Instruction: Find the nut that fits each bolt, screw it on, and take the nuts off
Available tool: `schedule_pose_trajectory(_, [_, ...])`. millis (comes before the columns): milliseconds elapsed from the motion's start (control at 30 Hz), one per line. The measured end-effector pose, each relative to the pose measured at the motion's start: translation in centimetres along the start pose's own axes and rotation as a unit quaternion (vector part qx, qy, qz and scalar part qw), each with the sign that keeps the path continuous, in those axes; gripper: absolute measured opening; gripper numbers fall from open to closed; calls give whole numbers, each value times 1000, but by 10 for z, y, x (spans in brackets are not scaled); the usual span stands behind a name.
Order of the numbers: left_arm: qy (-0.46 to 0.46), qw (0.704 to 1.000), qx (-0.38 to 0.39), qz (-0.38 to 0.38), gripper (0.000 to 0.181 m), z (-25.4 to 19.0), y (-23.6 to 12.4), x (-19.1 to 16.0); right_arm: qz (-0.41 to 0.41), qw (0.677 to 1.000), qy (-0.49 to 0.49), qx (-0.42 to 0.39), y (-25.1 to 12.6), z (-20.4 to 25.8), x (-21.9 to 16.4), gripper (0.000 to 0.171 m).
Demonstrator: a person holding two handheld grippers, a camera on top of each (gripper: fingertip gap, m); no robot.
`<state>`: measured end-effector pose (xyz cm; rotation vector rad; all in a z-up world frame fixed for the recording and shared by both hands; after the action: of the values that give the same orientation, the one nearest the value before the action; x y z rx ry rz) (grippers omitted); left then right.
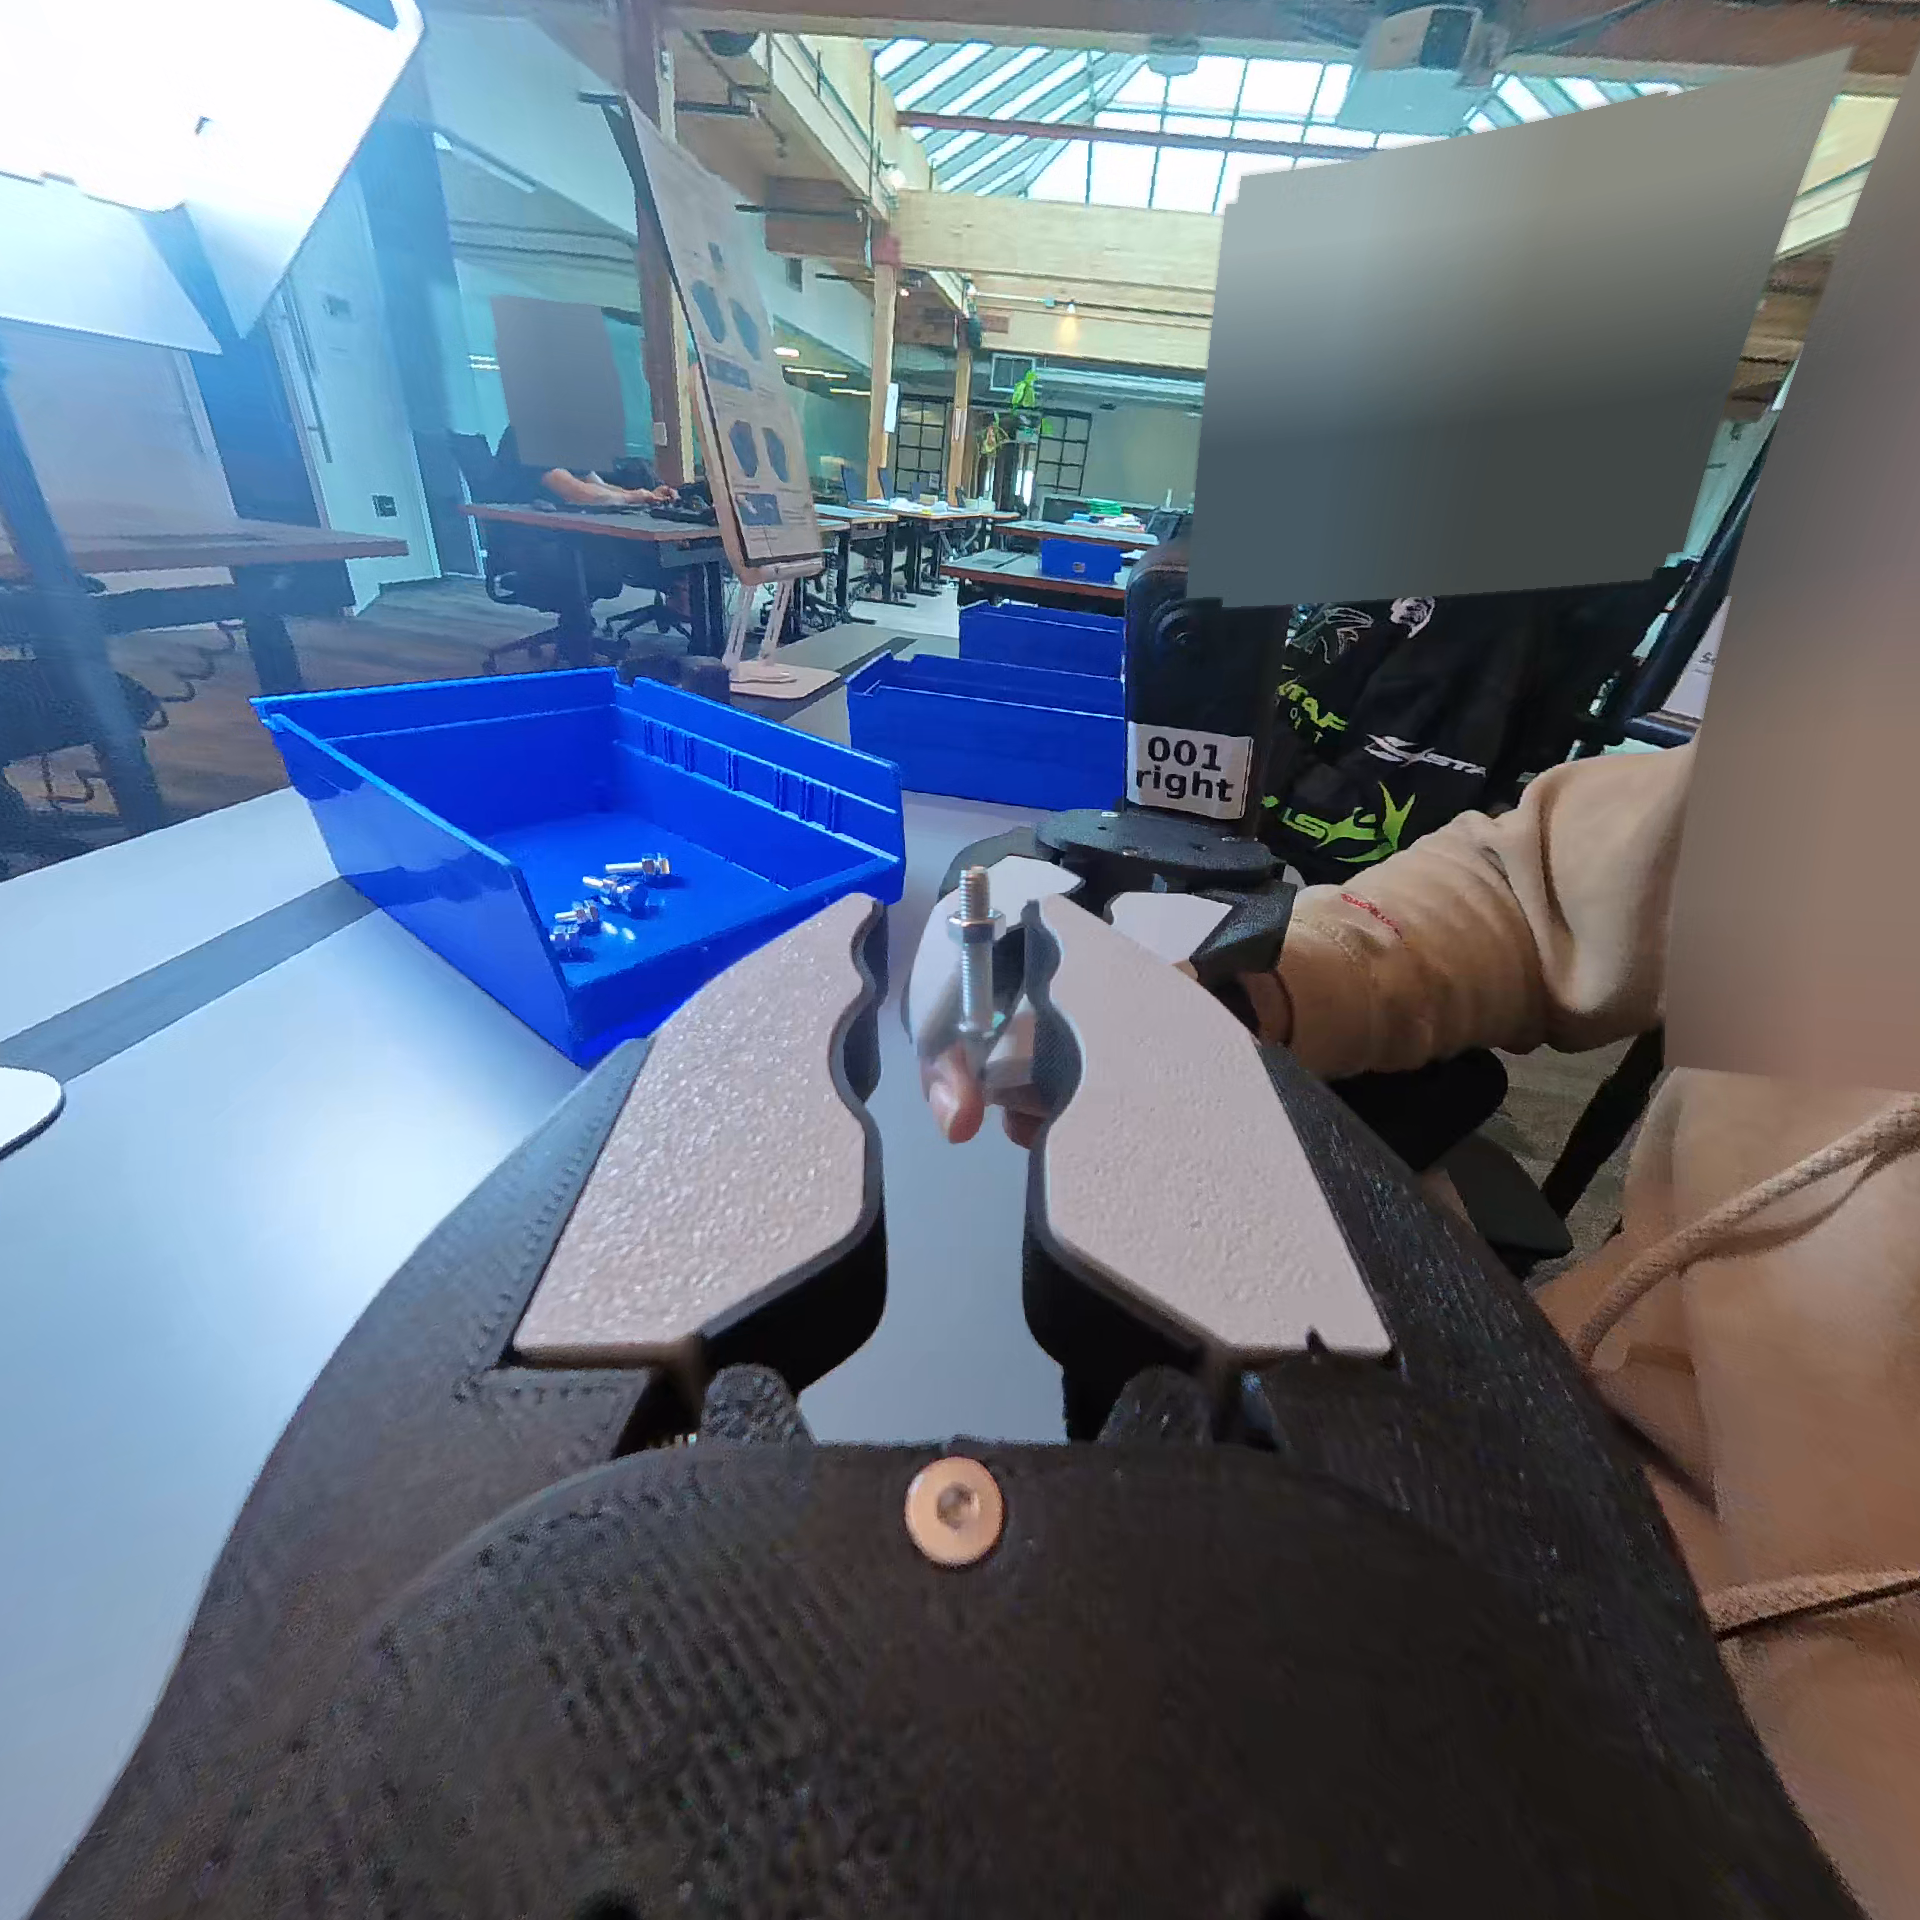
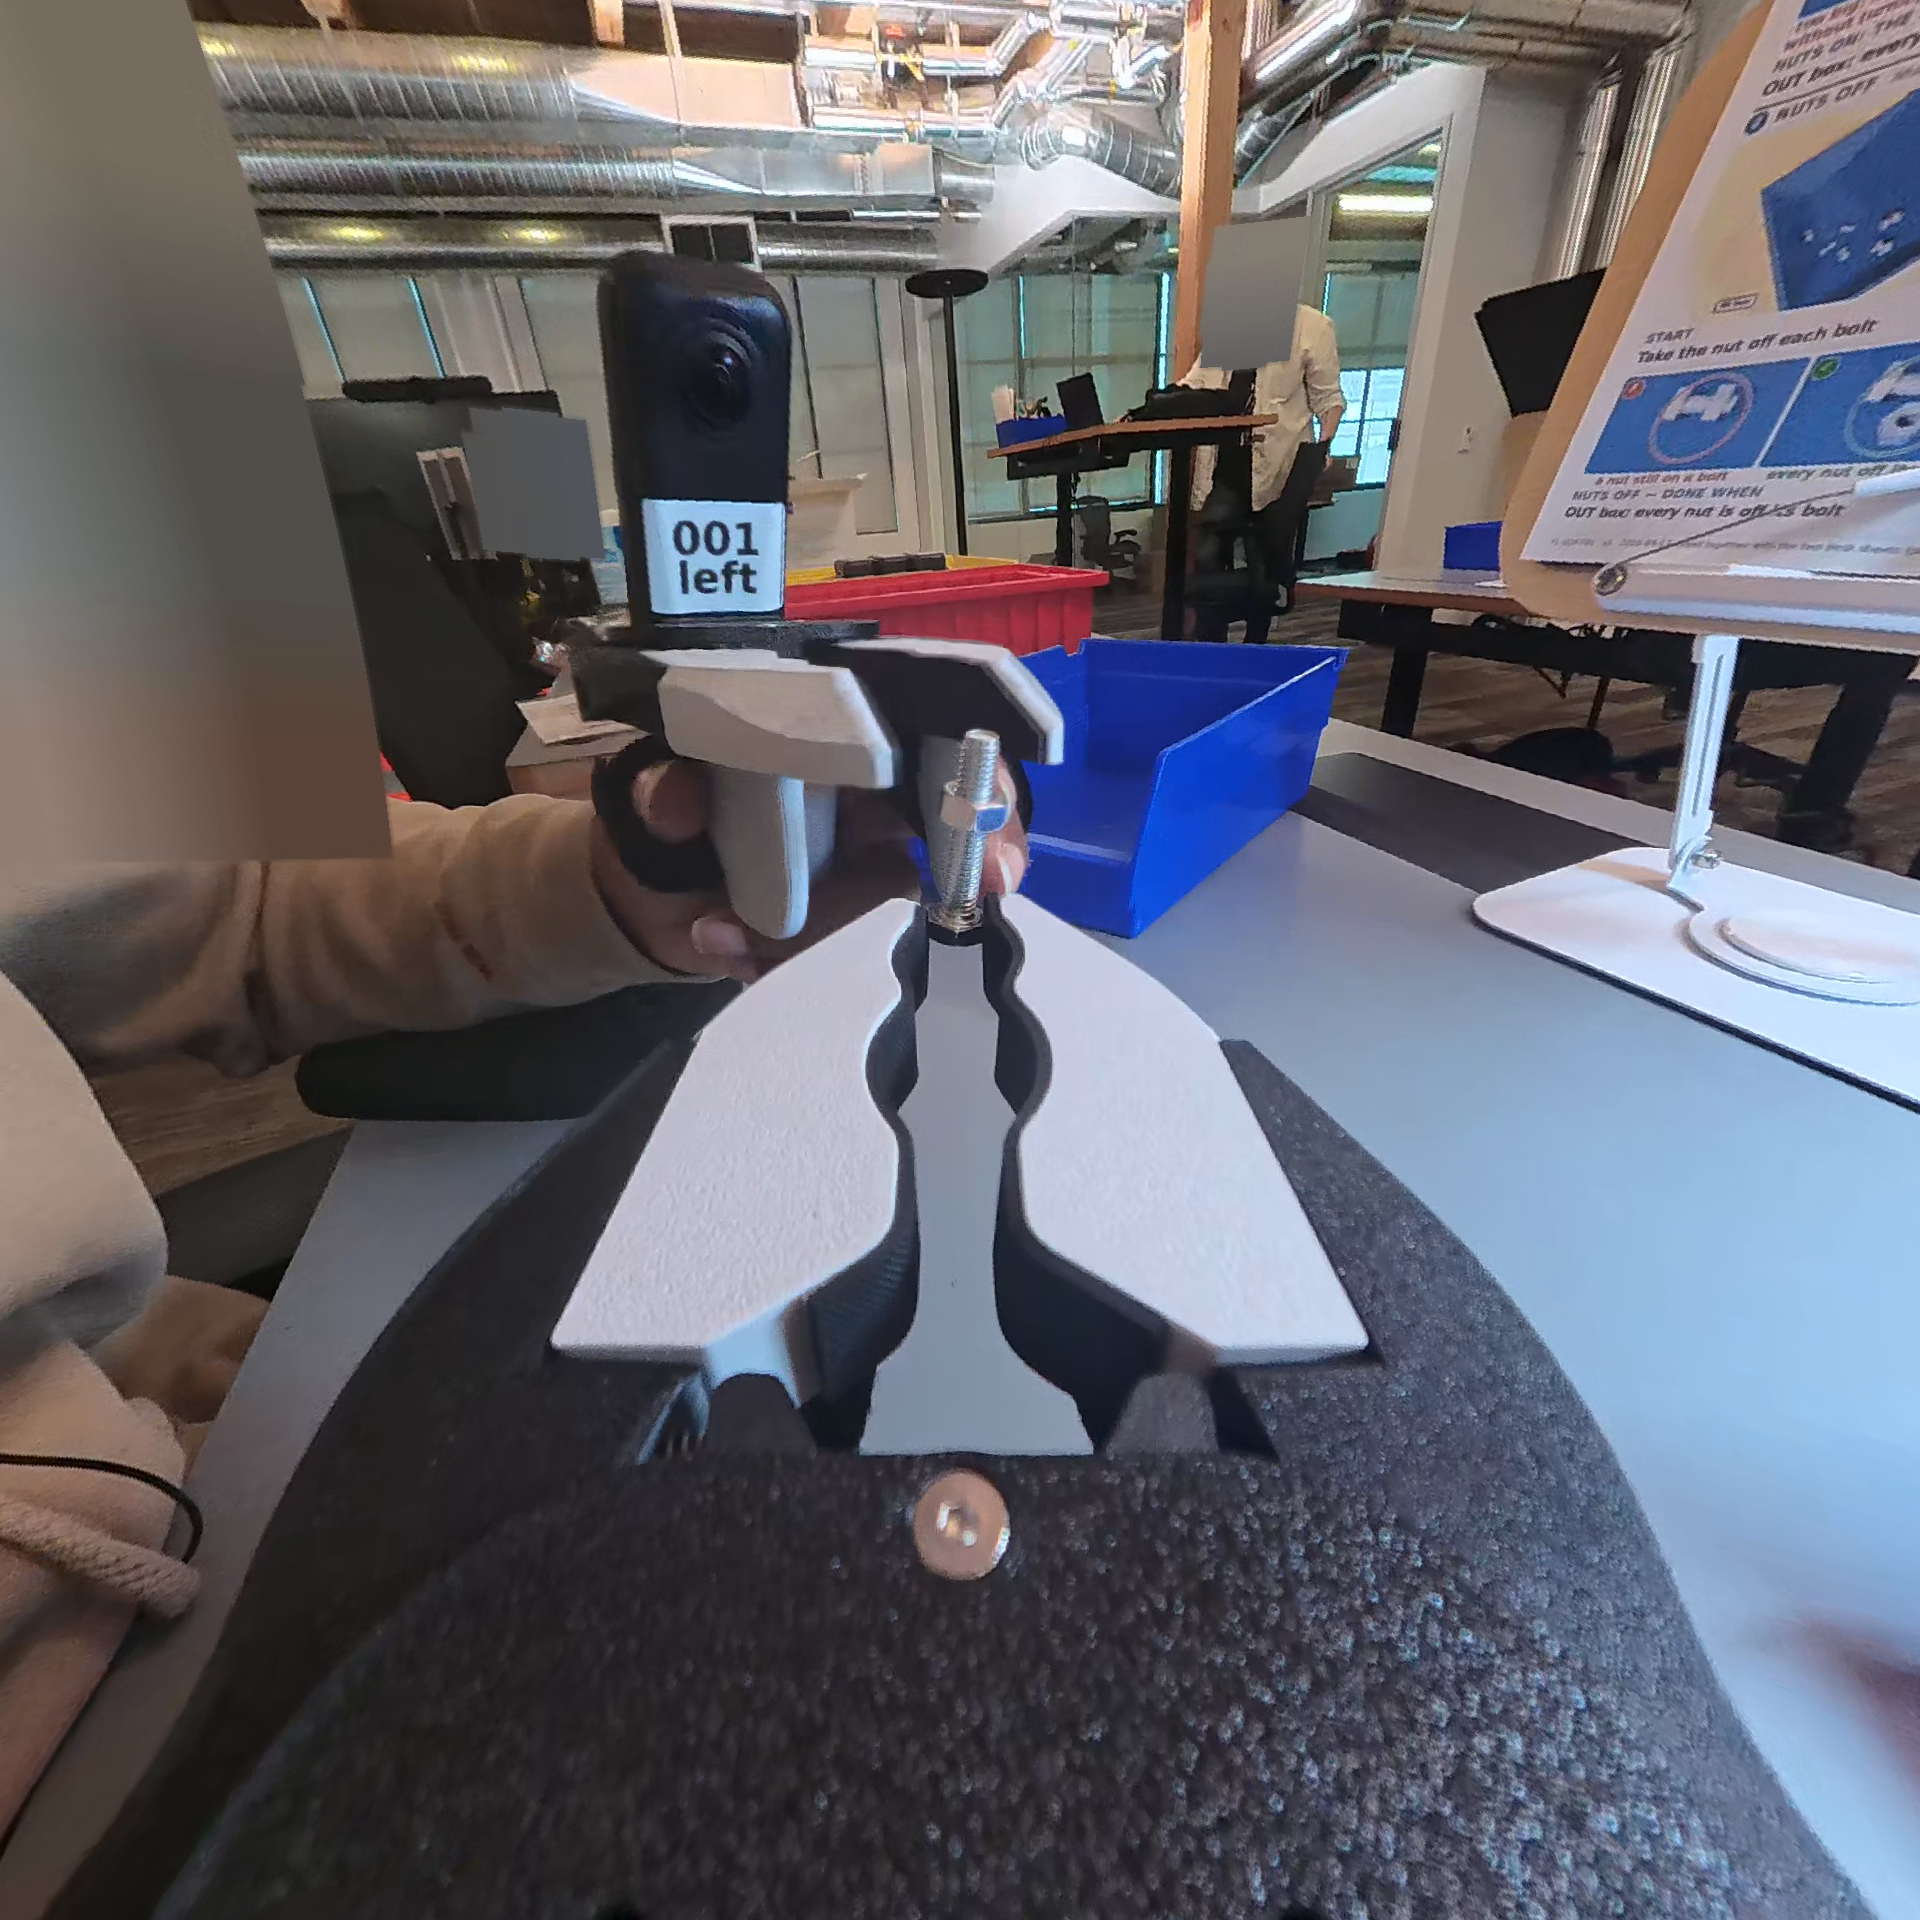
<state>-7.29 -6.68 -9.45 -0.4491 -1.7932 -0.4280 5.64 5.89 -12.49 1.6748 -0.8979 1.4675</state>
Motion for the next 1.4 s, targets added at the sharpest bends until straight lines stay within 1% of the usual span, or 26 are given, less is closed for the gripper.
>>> schedule_pose_trajectory(33, [3, 1000, 6, 5, 25, -1, 2, -1, 1, 1000, 1, 1, 1, 1, 0, 10])
schedule_pose_trajectory(100, [8, 1000, 18, 8, 20, 2, 1, -1, -2, 1000, 2, 1, 0, 1, 0, 10])
schedule_pose_trajectory(133, [3, 999, 31, 8, 7, 6, -2, 0, -10, 1000, 3, 2, -1, 1, 0, 10])
schedule_pose_trajectory(167, [4, 999, 46, 5, 7, 10, -5, 0, -18, 1000, 4, 3, -2, 0, 2, 10])
schedule_pose_trajectory(200, [-1, 999, 52, 4, 8, 14, -7, -1, -19, 1000, 3, 0, -3, 0, 3, 10])
schedule_pose_trajectory(267, [-14, 999, 35, -2, 15, 13, -7, 1, -16, 1000, 4, -4, -4, -2, 2, 10])
schedule_pose_trajectory(333, [-6, 1000, 11, -2, 23, 6, -2, 0, -5, 1000, 8, -5, -2, -3, 0, 10])
schedule_pose_trajectory(400, [0, 1000, 9, 12, 28, 3, 3, -3, 2, 1000, 6, -1, 0, -1, -2, 10])
schedule_pose_trajectory(467, [10, 1000, 22, 20, 24, 4, 4, -5, 3, 1000, 5, 1, 1, 0, -2, 10])
schedule_pose_trajectory(533, [3, 999, 44, 9, 8, 11, -2, -3, -6, 1000, 11, 1, -2, -3, -2, 10])
schedule_pose_trajectory(600, [-14, 999, 45, 3, 11, 16, -5, -1, -9, 1000, 7, -2, -3, -5, 0, 10])
schedule_pose_trajectory(733, [-10, 1000, 3, 4, 27, 6, 3, -3, 4, 1000, 10, -7, -1, -5, -3, 10])
schedule_pose_trajectory(767, [-5, 1000, 6, 10, 28, 4, 6, -5, 5, 1000, 10, -5, 0, -5, -4, 10])
schedule_pose_trajectory(833, [3, 1000, 21, 12, 22, 6, 5, -5, 3, 1000, 8, -2, 0, -4, -3, 10])
schedule_pose_trajectory(867, [-7, 1000, 26, 11, 11, 9, 3, -4, -3, 1000, 10, -1, -1, -4, -2, 10])
schedule_pose_trajectory(900, [-9, 999, 45, 5, 6, 14, -1, -3, -12, 1000, 12, 0, -3, -5, -1, 10])
schedule_pose_trajectory(933, [-12, 999, 53, 3, 6, 17, -3, -4, -18, 1000, 12, -1, -4, -6, 1, 10])
schedule_pose_trajectory(1000, [-26, 999, 39, -2, 14, 17, -3, -3, -13, 1000, 8, -7, -4, -7, 2, 10])
schedule_pose_trajectory(1067, [-14, 1000, 13, -3, 23, 9, 1, -3, -5, 1000, 15, -8, -3, -7, -1, 10])
schedule_pose_trajectory(1133, [-3, 1000, 12, 8, 27, 5, 6, -5, 0, 1000, 14, -4, -1, -5, -2, 10])
schedule_pose_trajectory(1200, [1, 1000, 24, 14, 24, 6, 6, -6, 1, 1000, 10, -2, 0, -3, -2, 10])
schedule_pose_trajectory(1233, [-4, 1000, 26, 13, 18, 8, 4, -5, -2, 1000, 12, -2, -1, -4, -2, 10])
schedule_pose_trajectory(1267, [-6, 999, 48, 6, 4, 11, 1, -4, -9, 1000, 17, 0, -2, -5, -1, 10])
schedule_pose_trajectory(1333, [-13, 999, 51, 1, 8, 15, -3, -2, -10, 1000, 13, -3, -3, -6, 1, 10])
schedule_pose_trajectory(1400, [-20, 999, 26, -6, 19, 11, -2, -1, -5, 1000, 13, -4, -2, -6, 1, 10])
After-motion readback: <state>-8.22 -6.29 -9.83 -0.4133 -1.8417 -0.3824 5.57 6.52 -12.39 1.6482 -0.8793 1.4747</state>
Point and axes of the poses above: each gripper's, where its closed fingertips meet, y out along the fingers, x out of its top, z = x × y across the jaws, the point moved 10 cm from there along -y, back along the fingers, and after that the axes turned 9 degrees about -y, right-handed, at the moved point
